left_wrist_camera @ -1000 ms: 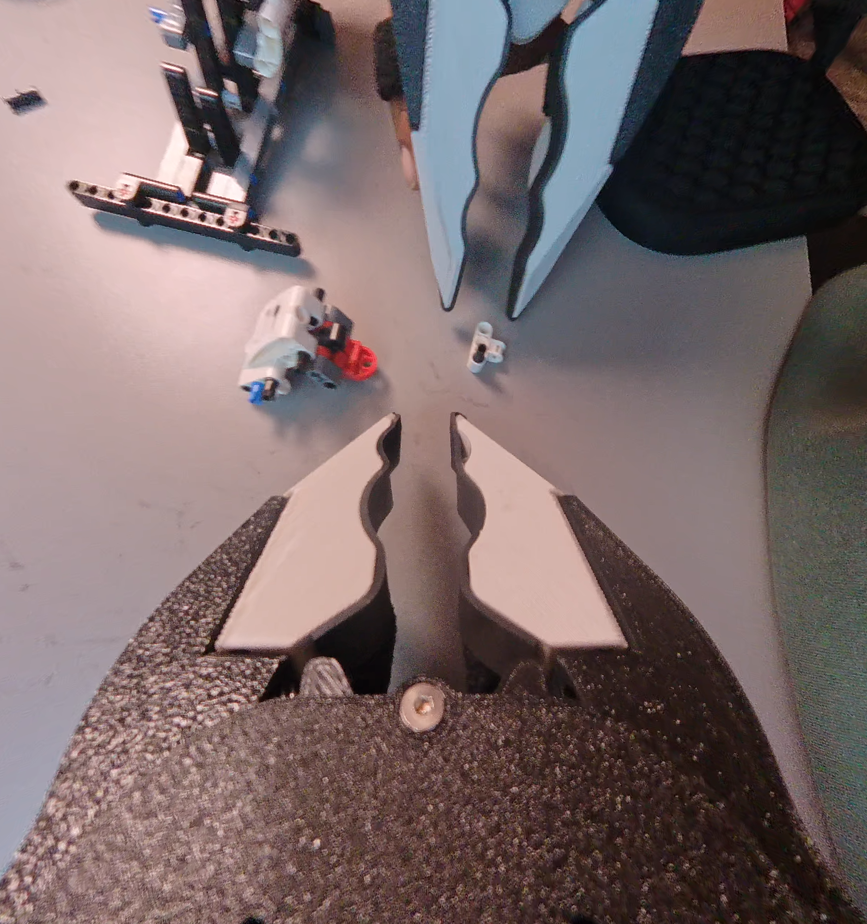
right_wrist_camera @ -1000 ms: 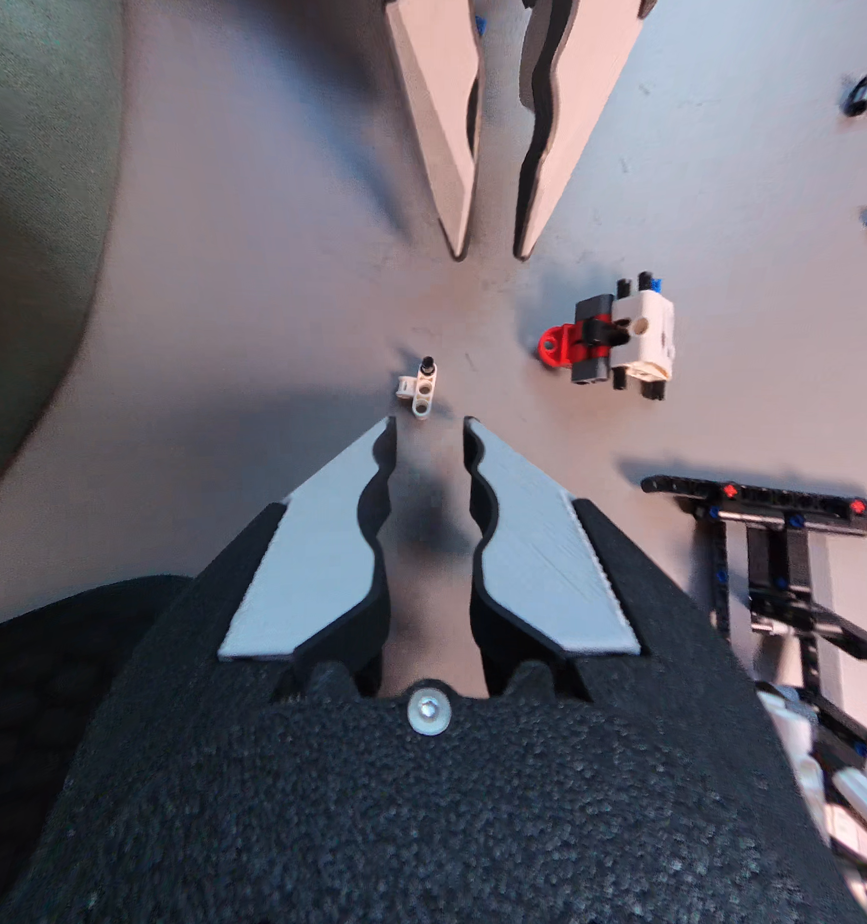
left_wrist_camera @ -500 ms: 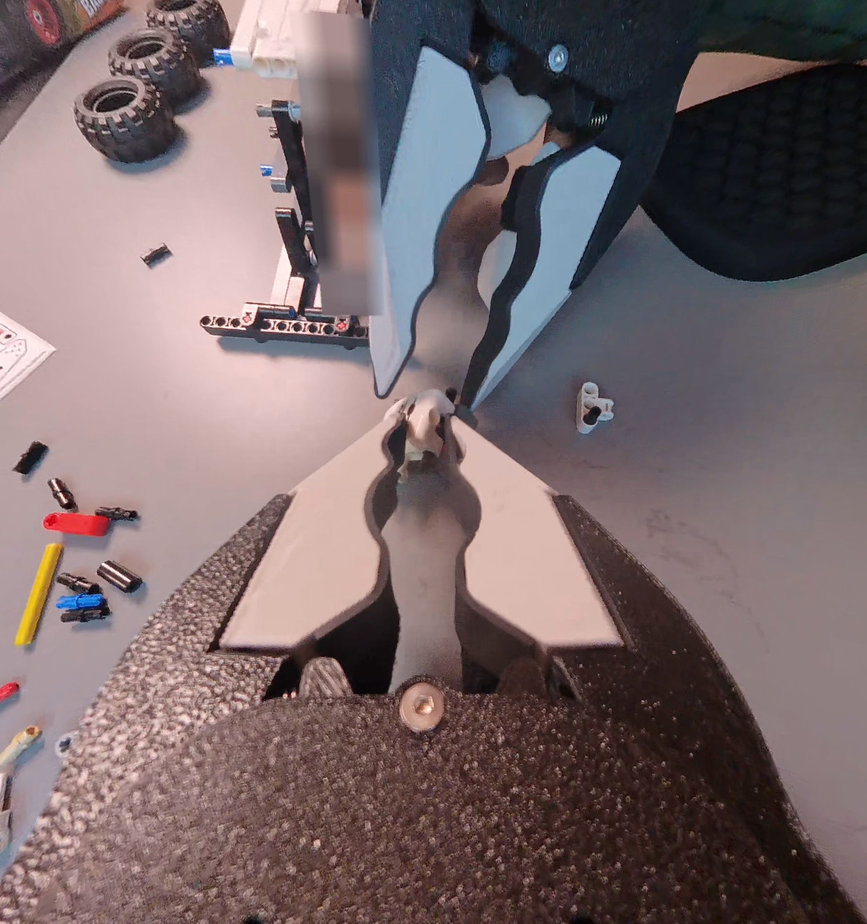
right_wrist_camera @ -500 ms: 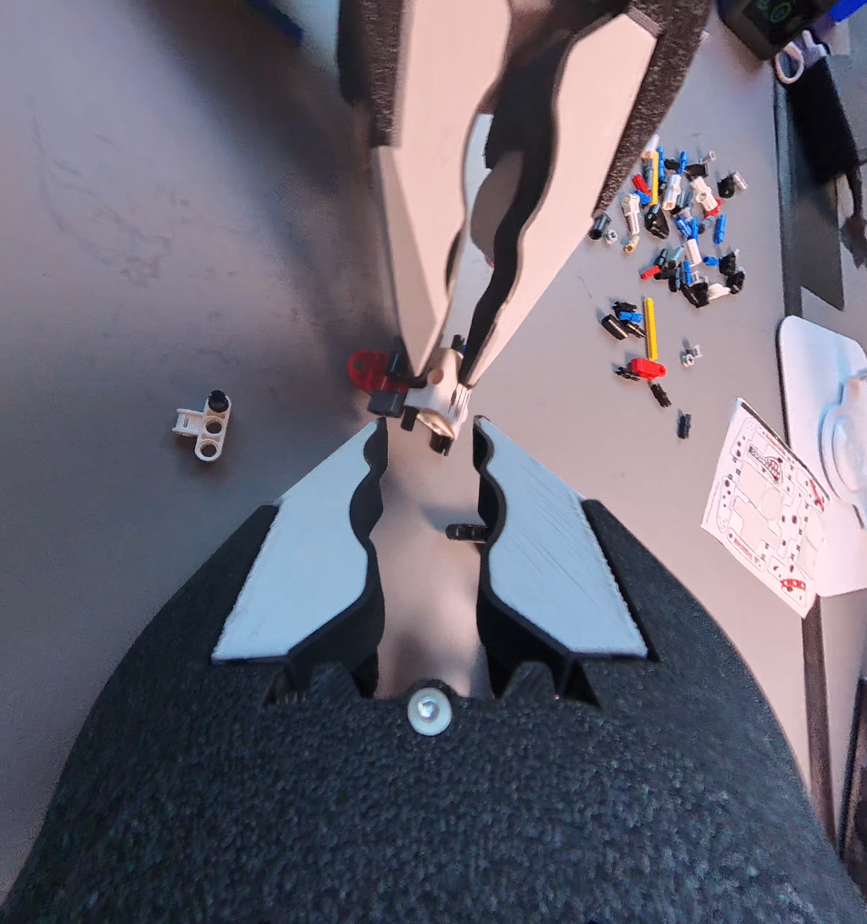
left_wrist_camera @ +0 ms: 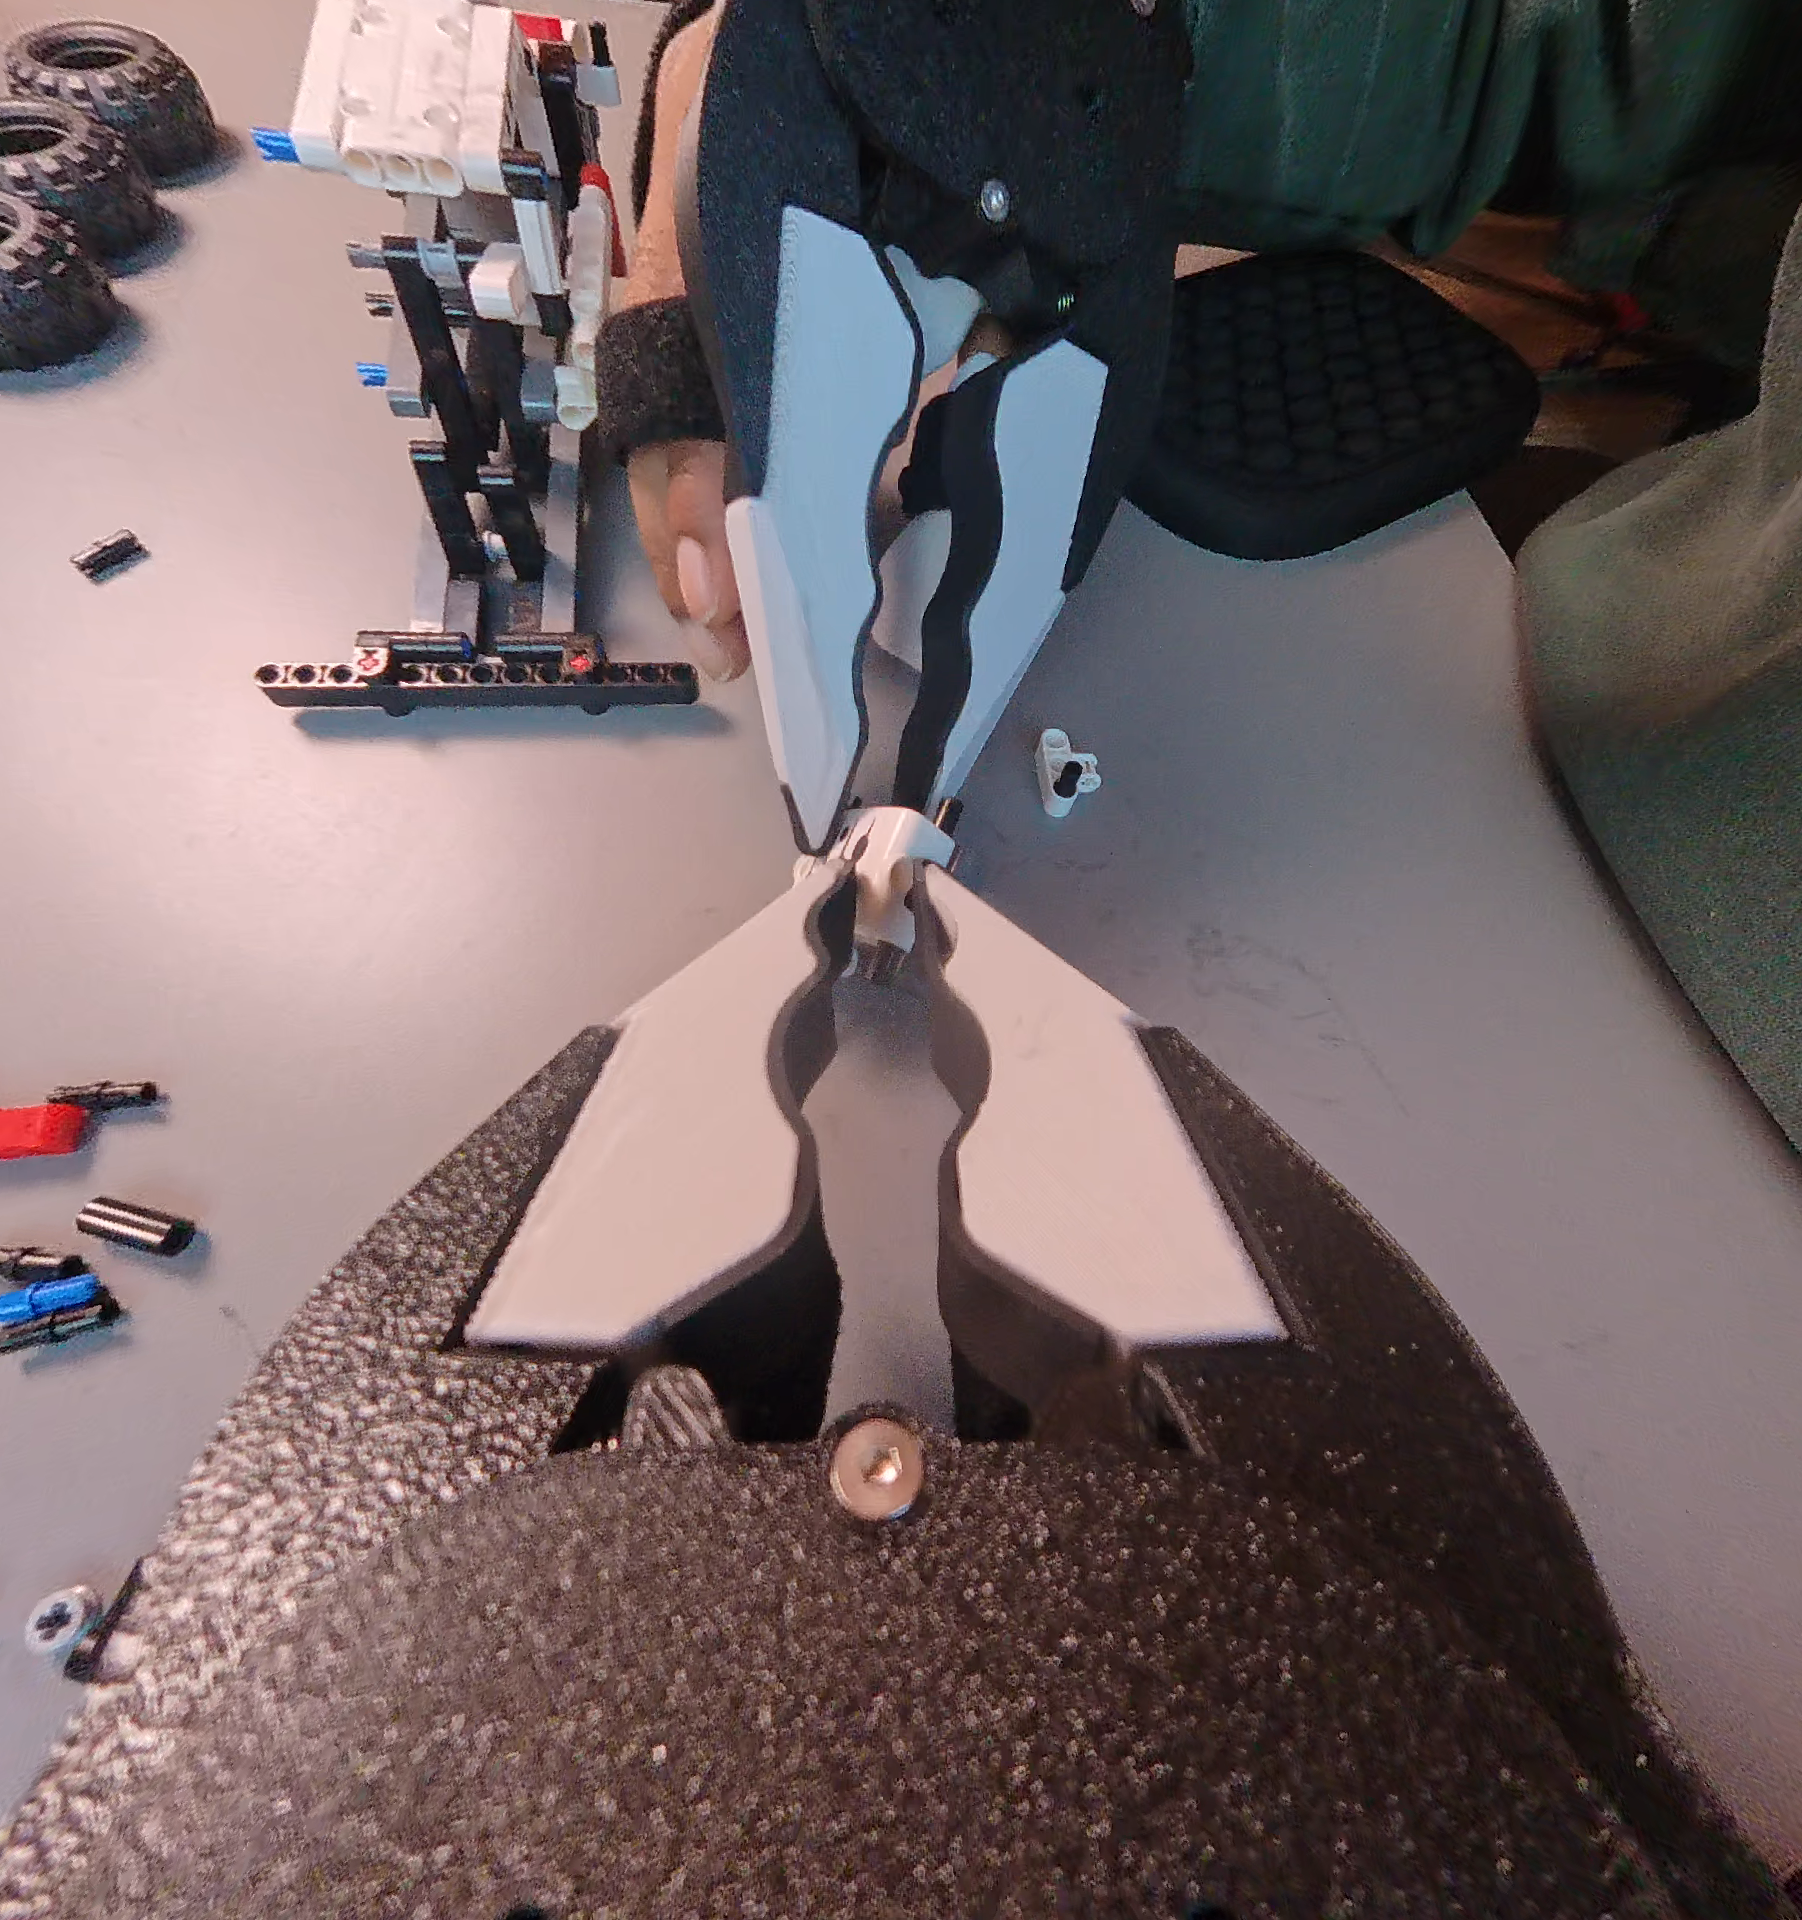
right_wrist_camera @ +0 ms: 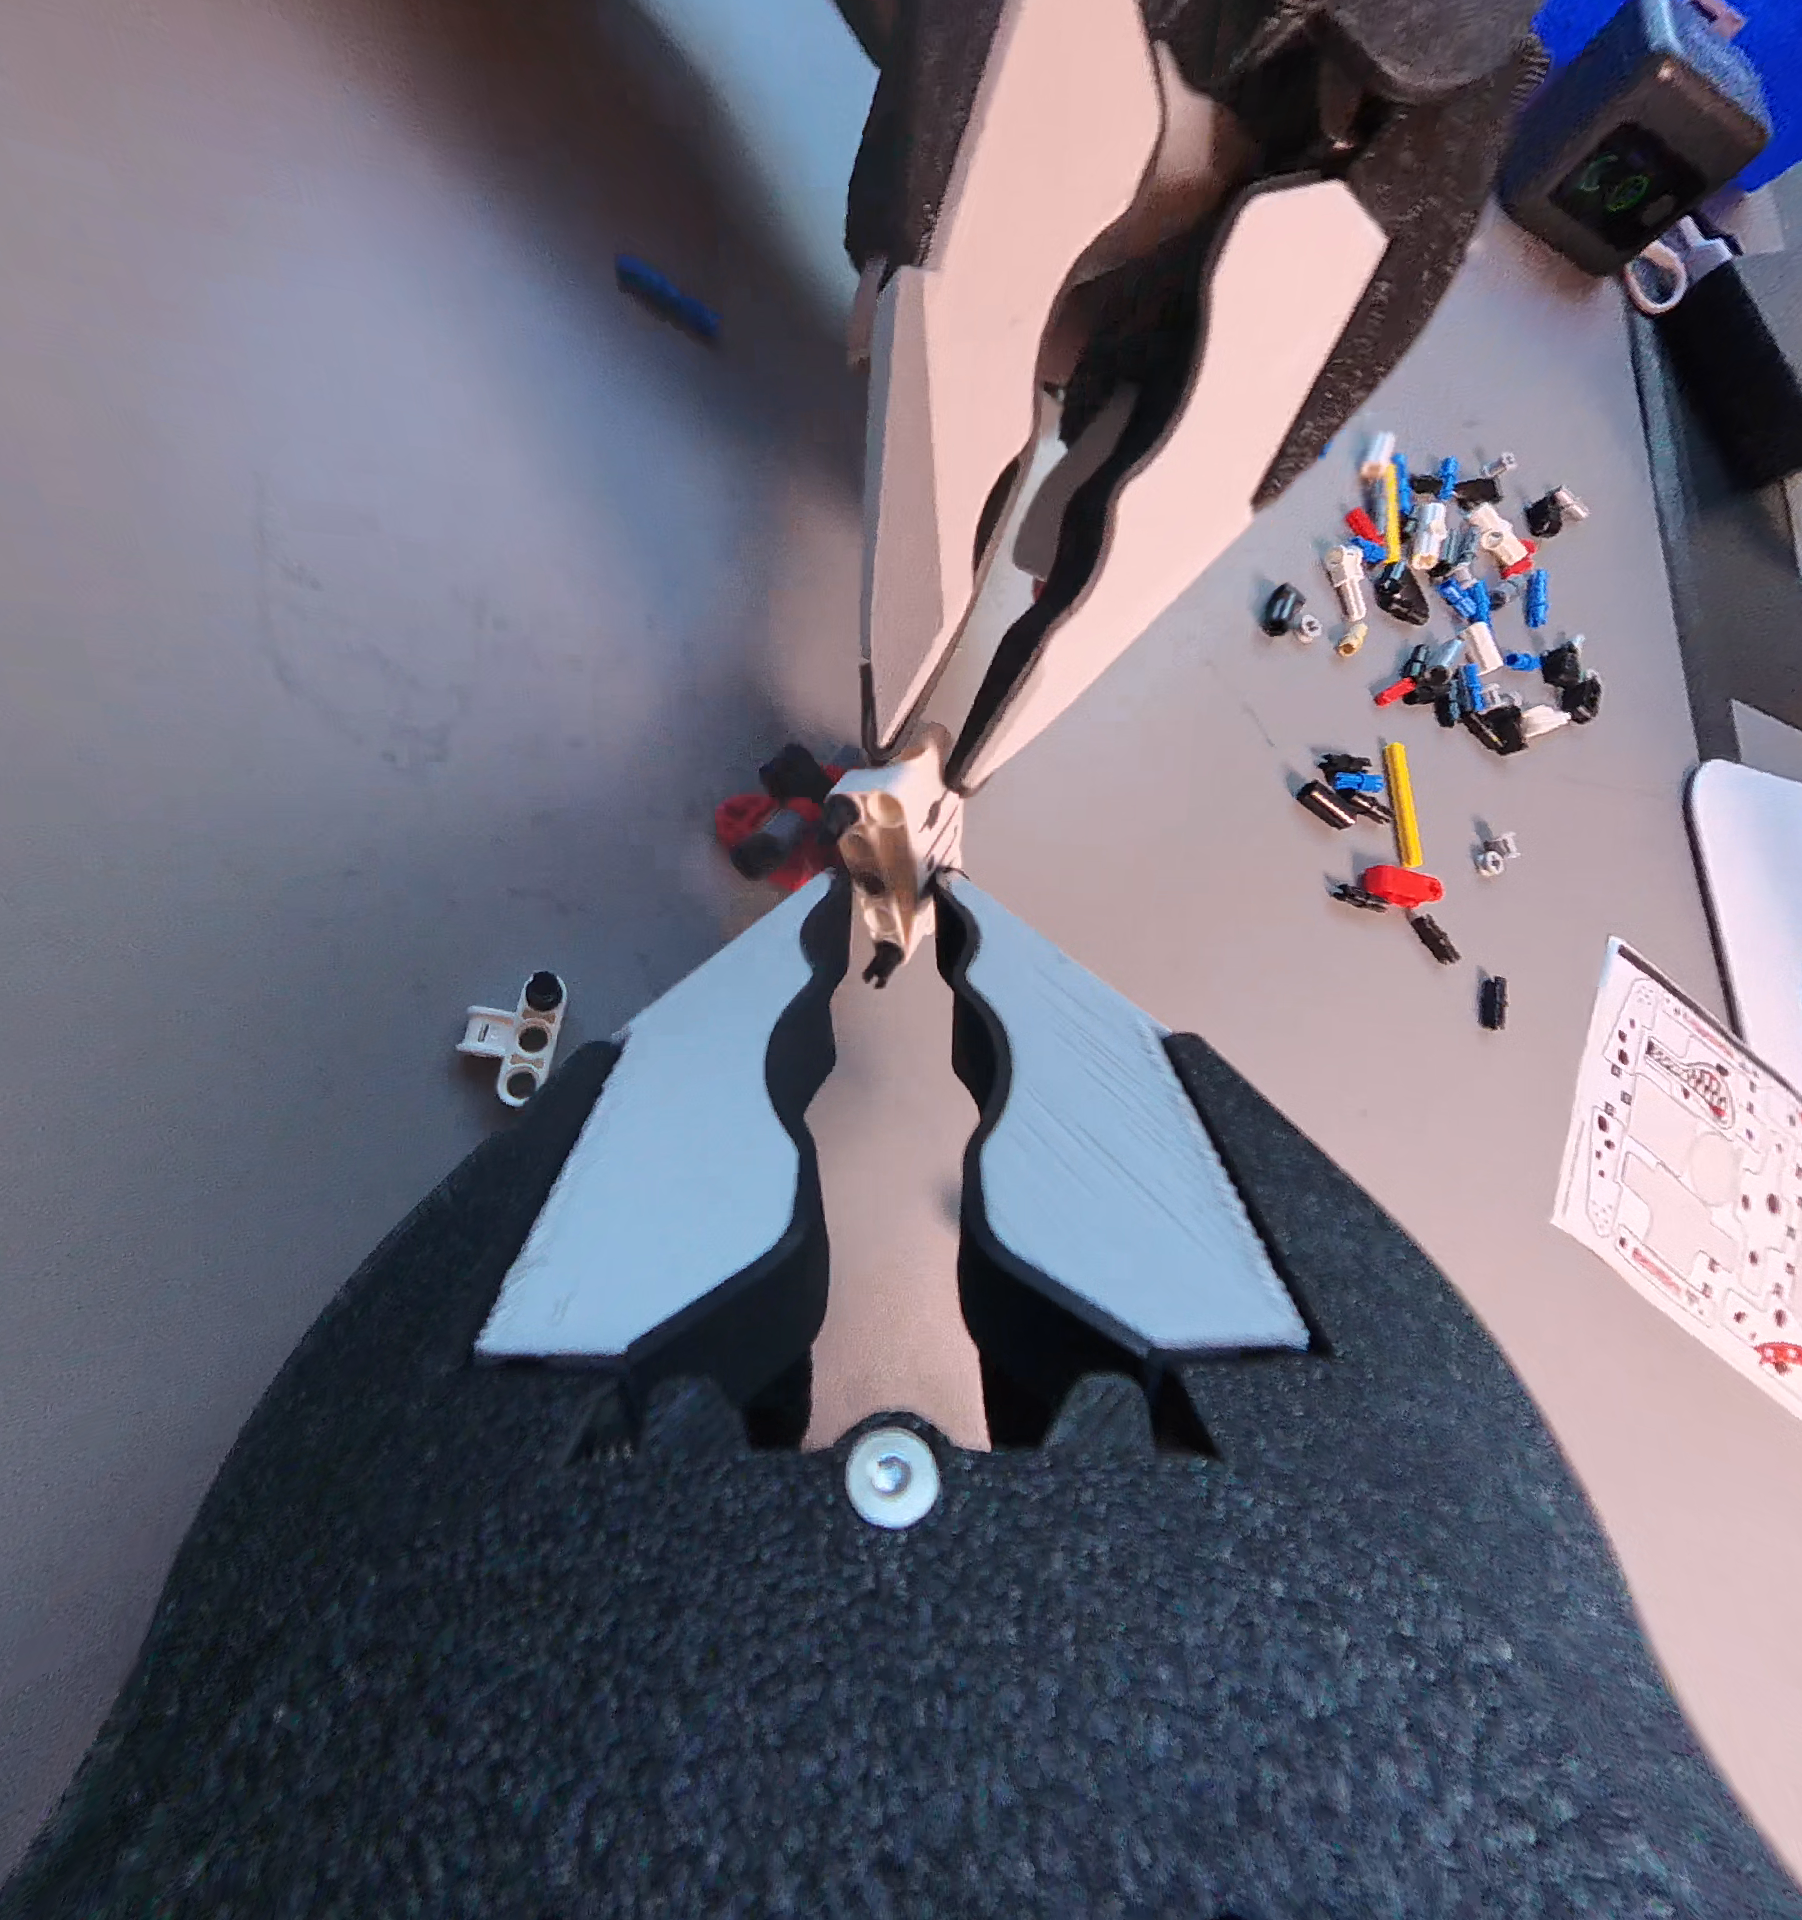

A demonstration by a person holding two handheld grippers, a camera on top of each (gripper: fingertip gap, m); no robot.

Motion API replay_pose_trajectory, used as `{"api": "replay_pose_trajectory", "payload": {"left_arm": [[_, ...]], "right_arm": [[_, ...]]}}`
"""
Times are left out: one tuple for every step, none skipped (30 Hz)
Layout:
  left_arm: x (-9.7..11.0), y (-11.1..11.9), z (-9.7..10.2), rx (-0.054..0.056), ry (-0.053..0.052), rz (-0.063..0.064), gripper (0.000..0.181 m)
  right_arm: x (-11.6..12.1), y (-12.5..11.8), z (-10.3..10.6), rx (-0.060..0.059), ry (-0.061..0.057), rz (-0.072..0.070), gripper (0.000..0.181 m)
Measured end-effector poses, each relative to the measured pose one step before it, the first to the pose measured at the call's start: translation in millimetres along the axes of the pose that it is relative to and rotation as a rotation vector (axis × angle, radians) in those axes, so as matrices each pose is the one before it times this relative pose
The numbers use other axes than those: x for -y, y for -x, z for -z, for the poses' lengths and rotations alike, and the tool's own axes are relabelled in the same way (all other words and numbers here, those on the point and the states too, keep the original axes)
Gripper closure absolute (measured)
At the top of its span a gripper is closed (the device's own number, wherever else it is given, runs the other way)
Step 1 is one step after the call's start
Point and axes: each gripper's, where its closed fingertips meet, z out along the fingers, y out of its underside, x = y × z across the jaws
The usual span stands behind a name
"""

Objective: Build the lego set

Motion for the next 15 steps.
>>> {"api": "replay_pose_trajectory", "payload": {"left_arm": [[1.12, 0.39, 2.97, 0.0124, -0.0095, 0.0005, 0.172], [2.25, -0.27, 3.13, 0.0075, -0.0155, 0.0006, 0.172], [3.16, -0.48, 3.21, 0.0053, -0.0195, 0.001, 0.172], [3.07, -0.45, 3.1, 0.0074, -0.0165, 0.0003, 0.172], [1.3, -0.43, 2.59, 0.0084, -0.0053, -0.0014, 0.17], [-0.61, -2.22, 1.73, 0.0012, 0.0068, -0.0044, 0.165], [-2.05, -3.31, 0.92, -0.0005, 0.0154, -0.0073, 0.157], [-2.48, -3.84, 0.06, 0.0008, 0.0169, -0.0146, 0.152], [-3.06, -3.57, -0.7, 0.0066, 0.0206, -0.0235, 0.151], [-3.62, -1.74, -1.45, 0.0197, 0.0265, -0.029, 0.151], [-2.86, -1.54, -1.75, 0.0189, 0.0243, -0.0289, 0.153], [-0.66, -3.66, -1.42, 0.002, 0.0122, -0.0237, 0.156], [-0.17, -3.55, -0.83, -0.001, 0.0089, -0.0167, 0.161], [-0.94, 0.17, -0.01, 0.0186, 0.0117, -0.0163, 0.162], [0.09, 1.89, 1.52, 0.0262, 0.0006, -0.0128, 0.163]], "right_arm": [[3.25, -1.98, 2.97, -0.0069, -0.0129, -0.0143, 0.166], [4.14, -1.49, 3.52, -0.0044, -0.0112, -0.0076, 0.166], [4.39, -1.53, 3.55, -0.0028, -0.0051, -0.0122, 0.167], [3.98, -1.6, 2.89, -0.0042, 0.0025, -0.0133, 0.167], [2.79, -0.63, 1.71, -0.005, 0.0115, -0.0072, 0.167], [0.77, 0.33, 0.02, -0.0072, 0.0243, 0.0022, 0.167], [0.87, 1.12, -0.84, -0.0109, 0.0204, 0.0125, 0.167], [2.16, 3.99, -1.1, 0.0033, 0.0066, 0.0134, 0.167], [2.52, 5.59, -1.38, 0.0175, 0.0014, 0.0052, 0.167], [2.91, 4.88, -1.53, 0.0168, -0.0035, 0.0043, 0.167], [2.82, 4.5, -1.51, 0.0192, -0.0063, 0.008, 0.167], [1.87, 3.05, -1.52, 0.0161, -0.0014, 0.0067, 0.167], [-0.85, 0.83, -1.42, 0.0066, 0.0122, 0.0054, 0.167], [0.6, -1.27, -0.46, -0.0039, -0.0032, -0.005, 0.167], [1.47, -2.8, 1.09, -0.0104, -0.0112, -0.0184, 0.167]]}}
